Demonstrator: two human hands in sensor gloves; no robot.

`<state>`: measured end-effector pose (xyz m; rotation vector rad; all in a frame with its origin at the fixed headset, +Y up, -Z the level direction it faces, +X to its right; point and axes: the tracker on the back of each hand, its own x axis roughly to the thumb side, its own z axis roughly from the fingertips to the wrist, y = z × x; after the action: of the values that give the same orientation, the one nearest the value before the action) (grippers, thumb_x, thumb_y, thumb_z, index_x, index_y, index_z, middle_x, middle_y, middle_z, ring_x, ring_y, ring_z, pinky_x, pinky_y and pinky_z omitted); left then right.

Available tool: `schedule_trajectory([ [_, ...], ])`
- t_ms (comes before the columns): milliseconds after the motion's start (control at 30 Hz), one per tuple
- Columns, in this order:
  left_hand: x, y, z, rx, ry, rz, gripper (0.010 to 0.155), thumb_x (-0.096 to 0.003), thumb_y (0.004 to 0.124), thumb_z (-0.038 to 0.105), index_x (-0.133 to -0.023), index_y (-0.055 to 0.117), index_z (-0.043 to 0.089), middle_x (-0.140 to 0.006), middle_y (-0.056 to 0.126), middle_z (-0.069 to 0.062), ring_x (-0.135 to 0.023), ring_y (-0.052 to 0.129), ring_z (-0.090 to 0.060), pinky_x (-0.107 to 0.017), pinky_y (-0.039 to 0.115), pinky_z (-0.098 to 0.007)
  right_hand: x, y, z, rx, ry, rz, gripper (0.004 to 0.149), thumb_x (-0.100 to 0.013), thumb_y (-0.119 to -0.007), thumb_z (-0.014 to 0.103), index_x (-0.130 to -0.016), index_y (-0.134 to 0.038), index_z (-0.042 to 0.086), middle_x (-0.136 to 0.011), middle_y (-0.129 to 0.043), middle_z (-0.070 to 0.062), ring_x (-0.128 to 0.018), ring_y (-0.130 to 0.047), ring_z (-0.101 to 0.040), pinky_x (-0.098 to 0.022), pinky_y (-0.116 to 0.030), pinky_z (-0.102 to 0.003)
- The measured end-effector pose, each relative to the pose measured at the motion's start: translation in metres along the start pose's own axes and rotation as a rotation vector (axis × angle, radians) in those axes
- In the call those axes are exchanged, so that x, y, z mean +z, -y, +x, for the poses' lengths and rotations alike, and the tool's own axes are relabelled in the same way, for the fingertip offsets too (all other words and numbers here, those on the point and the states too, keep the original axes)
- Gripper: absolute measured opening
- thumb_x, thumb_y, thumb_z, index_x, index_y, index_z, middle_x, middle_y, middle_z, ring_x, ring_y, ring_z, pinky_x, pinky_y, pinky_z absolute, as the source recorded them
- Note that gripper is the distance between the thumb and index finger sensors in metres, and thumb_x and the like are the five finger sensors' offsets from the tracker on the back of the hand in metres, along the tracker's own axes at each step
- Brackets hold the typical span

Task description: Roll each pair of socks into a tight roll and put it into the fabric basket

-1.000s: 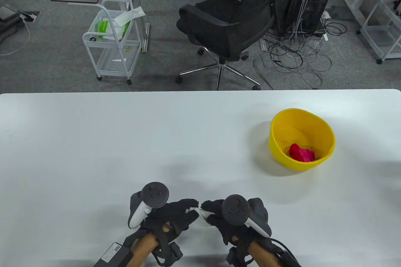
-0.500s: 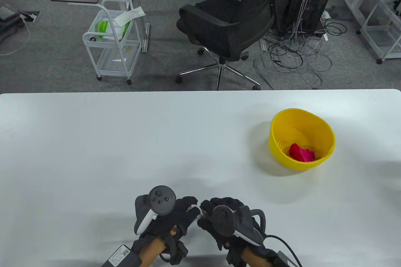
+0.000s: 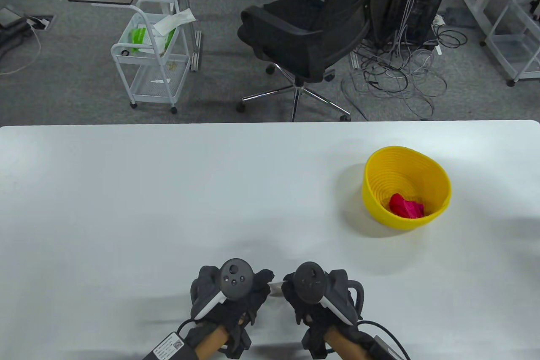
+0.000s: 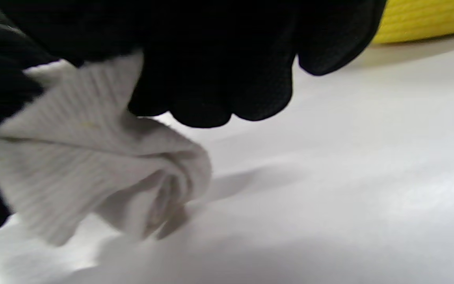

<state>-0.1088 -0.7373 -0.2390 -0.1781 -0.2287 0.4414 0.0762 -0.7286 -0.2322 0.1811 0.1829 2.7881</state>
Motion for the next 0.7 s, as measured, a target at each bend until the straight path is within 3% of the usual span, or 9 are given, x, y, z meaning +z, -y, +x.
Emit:
schedule_trajectory([
  [133, 0.002, -0.001, 0.002, -0.018, 0.013, 0.019, 0.049, -0.0397, 0.074, 0.048, -0.085, 0.088, 0.037, -0.069, 0.103, -0.009, -0.04, 0.106, -0.025, -0.037, 0.081, -0.046, 0.002, -0.008, 0.004, 0.002, 0.029, 0.087, 0.061, -0.04, -0.077, 0.06, -0.092, -0.077, 0.028, -0.092, -0.087, -0.002, -0.081, -0.091, -0.025, -0.062, -0.069, -0.057],
  [233, 0.004, -0.002, 0.007, -0.023, 0.036, 0.032, 0.048, -0.0398, 0.074, 0.047, -0.084, 0.088, 0.036, -0.068, 0.104, -0.01, -0.039, 0.106, -0.025, -0.036, 0.082, -0.046, 0.0, -0.014, 0.003, 0.008, 0.006, 0.118, 0.066, -0.042, -0.075, 0.057, -0.099, -0.065, 0.026, -0.101, -0.077, -0.004, -0.086, -0.087, -0.029, -0.062, -0.069, -0.058],
  [433, 0.012, -0.009, 0.023, -0.093, 0.113, 0.115, 0.047, -0.0393, 0.074, 0.045, -0.082, 0.09, 0.035, -0.069, 0.105, -0.009, -0.039, 0.108, -0.024, -0.035, 0.083, -0.046, -0.007, -0.022, -0.007, -0.09, -0.097, 0.225, 0.06, -0.048, -0.068, 0.045, -0.102, -0.056, 0.021, -0.102, -0.073, -0.01, -0.085, -0.087, -0.032, -0.058, -0.073, -0.058],
  [500, 0.016, -0.017, 0.028, -0.079, 0.153, 0.187, 0.046, -0.039, 0.075, 0.044, -0.082, 0.091, 0.035, -0.068, 0.106, -0.01, -0.037, 0.109, -0.024, -0.034, 0.084, -0.046, -0.008, -0.021, -0.011, -0.134, -0.12, 0.24, 0.061, -0.048, -0.067, 0.042, -0.103, -0.053, 0.02, -0.102, -0.073, -0.011, -0.083, -0.088, -0.029, -0.057, -0.075, -0.056],
  [700, 0.03, -0.04, 0.034, 0.032, 0.244, 0.331, 0.044, -0.0391, 0.076, 0.042, -0.079, 0.093, 0.033, -0.064, 0.109, -0.011, -0.033, 0.111, -0.024, -0.031, 0.086, -0.045, -0.009, -0.018, -0.018, -0.503, -0.165, 0.391, 0.058, -0.047, -0.07, 0.035, -0.101, -0.054, 0.018, -0.093, -0.082, -0.007, -0.071, -0.098, -0.02, -0.049, -0.084, -0.048],
])
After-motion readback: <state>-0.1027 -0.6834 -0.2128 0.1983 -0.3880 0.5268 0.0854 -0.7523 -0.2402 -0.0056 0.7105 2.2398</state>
